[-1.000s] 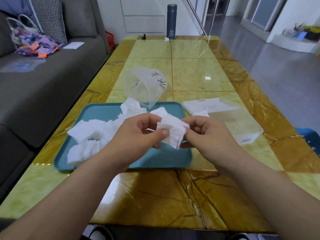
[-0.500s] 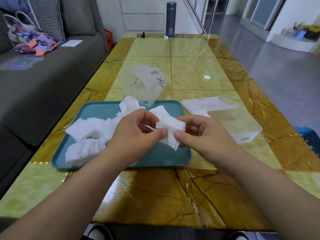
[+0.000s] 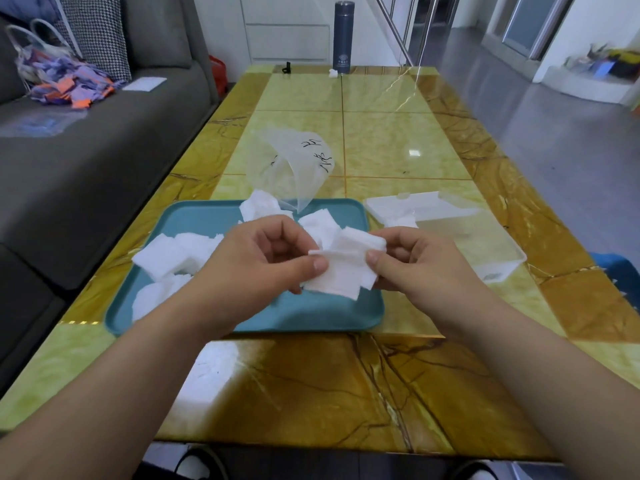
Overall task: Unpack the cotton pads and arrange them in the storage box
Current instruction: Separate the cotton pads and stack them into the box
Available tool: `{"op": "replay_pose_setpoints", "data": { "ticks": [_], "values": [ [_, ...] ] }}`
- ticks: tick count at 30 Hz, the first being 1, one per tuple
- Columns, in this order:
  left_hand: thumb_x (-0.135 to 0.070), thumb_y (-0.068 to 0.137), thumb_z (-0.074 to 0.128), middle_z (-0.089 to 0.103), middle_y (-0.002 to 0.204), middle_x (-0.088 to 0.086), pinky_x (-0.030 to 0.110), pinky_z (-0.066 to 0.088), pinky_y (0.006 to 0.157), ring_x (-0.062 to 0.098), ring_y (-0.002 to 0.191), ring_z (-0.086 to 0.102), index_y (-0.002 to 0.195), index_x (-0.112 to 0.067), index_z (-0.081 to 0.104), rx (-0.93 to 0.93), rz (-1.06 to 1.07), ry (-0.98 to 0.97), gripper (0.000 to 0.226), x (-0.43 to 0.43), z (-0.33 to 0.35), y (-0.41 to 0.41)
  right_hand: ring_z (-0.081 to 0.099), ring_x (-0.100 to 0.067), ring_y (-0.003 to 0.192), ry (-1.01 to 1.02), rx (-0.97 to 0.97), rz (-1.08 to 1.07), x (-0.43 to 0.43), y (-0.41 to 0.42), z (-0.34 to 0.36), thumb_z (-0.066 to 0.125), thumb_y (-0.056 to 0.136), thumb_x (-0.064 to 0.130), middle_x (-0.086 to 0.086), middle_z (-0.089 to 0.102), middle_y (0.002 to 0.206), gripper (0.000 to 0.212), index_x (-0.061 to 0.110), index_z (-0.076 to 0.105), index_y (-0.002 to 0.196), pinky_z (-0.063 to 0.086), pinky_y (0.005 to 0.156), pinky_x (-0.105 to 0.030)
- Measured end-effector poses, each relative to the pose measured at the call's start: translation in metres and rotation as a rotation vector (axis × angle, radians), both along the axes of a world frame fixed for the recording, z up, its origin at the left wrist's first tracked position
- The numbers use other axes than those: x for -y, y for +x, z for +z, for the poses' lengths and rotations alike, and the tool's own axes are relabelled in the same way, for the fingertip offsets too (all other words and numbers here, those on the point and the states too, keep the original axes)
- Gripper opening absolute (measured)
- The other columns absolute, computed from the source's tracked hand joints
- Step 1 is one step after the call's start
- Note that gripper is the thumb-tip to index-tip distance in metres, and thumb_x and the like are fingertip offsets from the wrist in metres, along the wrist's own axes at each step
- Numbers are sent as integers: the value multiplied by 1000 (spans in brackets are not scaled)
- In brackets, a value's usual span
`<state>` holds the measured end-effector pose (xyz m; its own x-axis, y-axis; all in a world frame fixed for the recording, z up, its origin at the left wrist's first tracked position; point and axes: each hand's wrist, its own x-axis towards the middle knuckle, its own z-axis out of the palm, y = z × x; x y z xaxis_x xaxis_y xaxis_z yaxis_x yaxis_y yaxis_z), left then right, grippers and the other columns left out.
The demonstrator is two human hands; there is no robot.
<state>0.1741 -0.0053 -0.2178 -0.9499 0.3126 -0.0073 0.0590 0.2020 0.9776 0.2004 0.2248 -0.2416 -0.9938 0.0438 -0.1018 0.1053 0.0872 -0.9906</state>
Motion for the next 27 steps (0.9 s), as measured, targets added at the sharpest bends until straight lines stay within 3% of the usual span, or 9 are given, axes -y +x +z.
{"op": "replay_pose_setpoints", "data": {
  "ticks": [3, 8, 14, 16, 18, 20, 22, 24, 27],
  "values": [
    [0, 84, 80, 73, 74, 8, 17, 49, 54, 9, 60, 64, 89, 3, 68, -17, -63, -42, 13, -7, -1, 4, 77, -20, 95, 38, -23, 52, 4, 0, 1, 68, 96, 2, -5, 81, 98, 24, 13, 74, 117, 63, 82, -31],
    [-1, 85, 80, 76, 79, 12, 13, 46, 53, 6, 60, 64, 88, -2, 70, -44, -16, -45, 10, -12, -7, 0, 77, -18, 98, 104, -41, 88, 7, 1, 1, 72, 95, 4, -3, 80, 103, 28, 15, 74, 121, 63, 90, -38],
    [-9, 85, 82, 77, 79, 7, 26, 57, 64, 15, 69, 70, 86, -7, 71, -106, 40, -83, 11, -17, -17, -3, 76, -18, 102, 89, -44, 167, 6, 5, 7, 68, 95, 2, -2, 80, 105, 29, 17, 75, 119, 62, 90, -37],
    [-10, 86, 82, 77, 79, 9, 40, 60, 70, 27, 73, 72, 85, -10, 71, -133, 78, -106, 11, -18, -20, -3, 75, -20, 104, 23, -16, 211, 6, 7, 10, 76, 90, 7, -3, 80, 107, 32, 18, 74, 120, 62, 90, -35],
    [-11, 85, 81, 76, 79, 8, 48, 59, 74, 33, 78, 72, 86, -13, 69, -155, 92, -132, 12, -19, -23, -2, 76, -15, 101, 83, -27, 197, 8, 8, 7, 90, 77, 18, 1, 79, 106, 47, 20, 72, 121, 61, 90, -31],
    [-15, 82, 85, 74, 79, 3, 40, 60, 70, 22, 72, 70, 92, -20, 66, -162, 85, -206, 22, -19, -26, -3, 75, -6, 92, 244, -63, 115, 12, 8, -1, 90, 76, 13, 5, 79, 100, 44, 23, 72, 116, 61, 87, -27],
    [-26, 76, 89, 70, 77, -4, 23, 51, 63, 6, 63, 63, 105, -29, 60, -148, 61, -346, 42, -18, -28, -3, 72, -2, 87, 371, -90, 94, 14, 7, -5, 79, 83, 4, 9, 77, 94, 35, 30, 72, 105, 60, 83, -24],
    [-32, 74, 90, 67, 72, -6, 13, 44, 57, 0, 59, 60, 117, -37, 57, -109, 2, -457, 54, -18, -31, -1, 71, -4, 90, 444, -79, 130, 14, 7, -9, 72, 86, 0, 11, 76, 96, 35, 30, 73, 104, 59, 85, -26],
    [-37, 80, 84, 61, 61, -11, 17, 40, 52, 0, 52, 54, 101, -35, 70, -138, -54, -568, 26, -22, -37, 1, 70, -9, 98, 487, -66, 146, 19, 9, -14, 64, 87, -3, 10, 75, 103, 39, 27, 72, 110, 58, 92, -32]
  ]
}}
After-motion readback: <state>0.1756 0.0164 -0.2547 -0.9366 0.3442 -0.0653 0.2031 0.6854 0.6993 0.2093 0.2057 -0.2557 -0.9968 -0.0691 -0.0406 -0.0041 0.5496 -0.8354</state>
